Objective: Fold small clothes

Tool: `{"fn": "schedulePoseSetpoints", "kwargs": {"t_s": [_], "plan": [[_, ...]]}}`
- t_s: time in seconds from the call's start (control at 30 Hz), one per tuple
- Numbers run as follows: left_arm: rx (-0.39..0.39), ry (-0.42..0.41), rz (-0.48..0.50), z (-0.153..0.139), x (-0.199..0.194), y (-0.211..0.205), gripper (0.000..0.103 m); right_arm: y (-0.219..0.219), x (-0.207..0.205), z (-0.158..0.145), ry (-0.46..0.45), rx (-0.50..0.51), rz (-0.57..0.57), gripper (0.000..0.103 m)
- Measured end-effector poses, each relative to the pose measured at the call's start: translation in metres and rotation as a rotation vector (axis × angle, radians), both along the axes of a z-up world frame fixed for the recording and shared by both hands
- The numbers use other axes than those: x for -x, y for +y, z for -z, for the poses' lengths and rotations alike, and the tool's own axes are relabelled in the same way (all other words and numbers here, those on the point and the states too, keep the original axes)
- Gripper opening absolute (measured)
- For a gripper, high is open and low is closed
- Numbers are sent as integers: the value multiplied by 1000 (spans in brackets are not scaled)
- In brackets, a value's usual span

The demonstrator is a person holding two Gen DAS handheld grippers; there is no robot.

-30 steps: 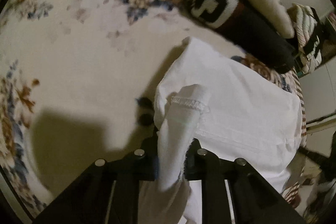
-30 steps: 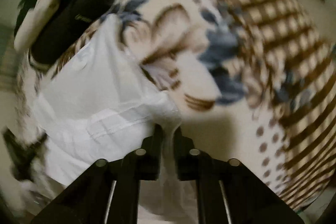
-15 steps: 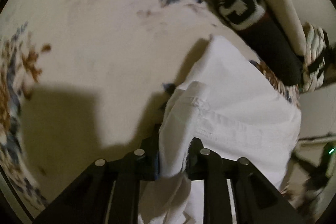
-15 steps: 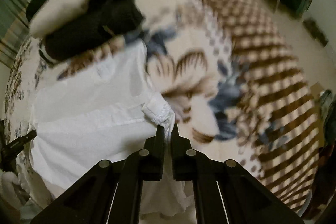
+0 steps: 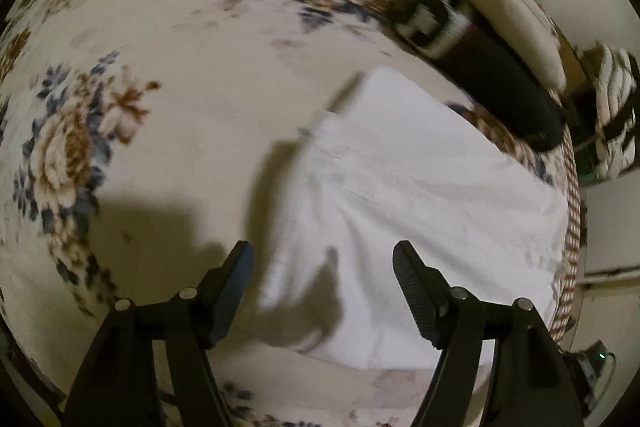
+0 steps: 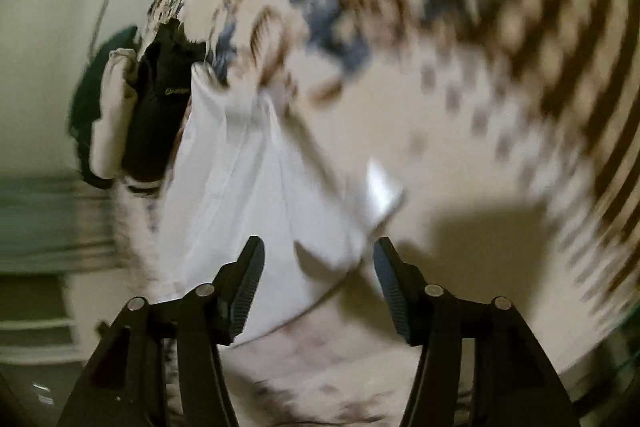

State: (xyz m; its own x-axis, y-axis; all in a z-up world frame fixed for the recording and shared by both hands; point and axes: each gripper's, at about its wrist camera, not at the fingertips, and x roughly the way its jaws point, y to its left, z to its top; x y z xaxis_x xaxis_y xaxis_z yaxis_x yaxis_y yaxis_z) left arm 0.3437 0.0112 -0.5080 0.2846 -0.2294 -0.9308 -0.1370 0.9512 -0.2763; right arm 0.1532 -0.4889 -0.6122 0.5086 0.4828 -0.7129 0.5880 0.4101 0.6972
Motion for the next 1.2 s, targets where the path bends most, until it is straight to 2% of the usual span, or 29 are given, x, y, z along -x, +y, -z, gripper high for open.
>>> {"fn": "schedulePoseSetpoints", "kwargs": {"t_s": [0.07,0.13,0.2,0.27,0.37,0.53,0.8,0.87,0.9,0.93,0.97,1.07,1.2], "plan": [[7,8,36,1,-4,-18,70,11,-2,23,-39,-55,22,63],[-10,10,75,3,-9,-37,70,19,-6,45,-115,-110,106,63],[-21,6,114,7,-16,-55,70,25,-7,53,-170,-132,178,66],[-43,11,139,12,-21,-70,70,27,-11,56,-239,-148,249,68],[-59,16,157,18,-27,-86,70,31,-19,57,-303,-140,293,70],[-82,22,173,24,-35,-102,70,39,-44,52,-416,-146,289,70],[-127,17,194,41,-45,-109,70,38,-78,59,-491,-147,356,70],[-119,22,193,47,-47,-107,70,34,-82,53,-485,-109,366,65],[-114,20,194,49,-47,-106,70,31,-79,51,-475,-93,368,45],[-111,17,199,50,-47,-106,70,33,-84,52,-447,-81,359,14],[-110,16,209,50,-47,-106,70,35,-92,53,-427,-71,358,10],[-92,8,230,45,-46,-103,70,42,-104,44,-393,8,372,9],[-54,-10,225,29,-43,-85,70,55,-113,20,-363,100,384,7]]}}
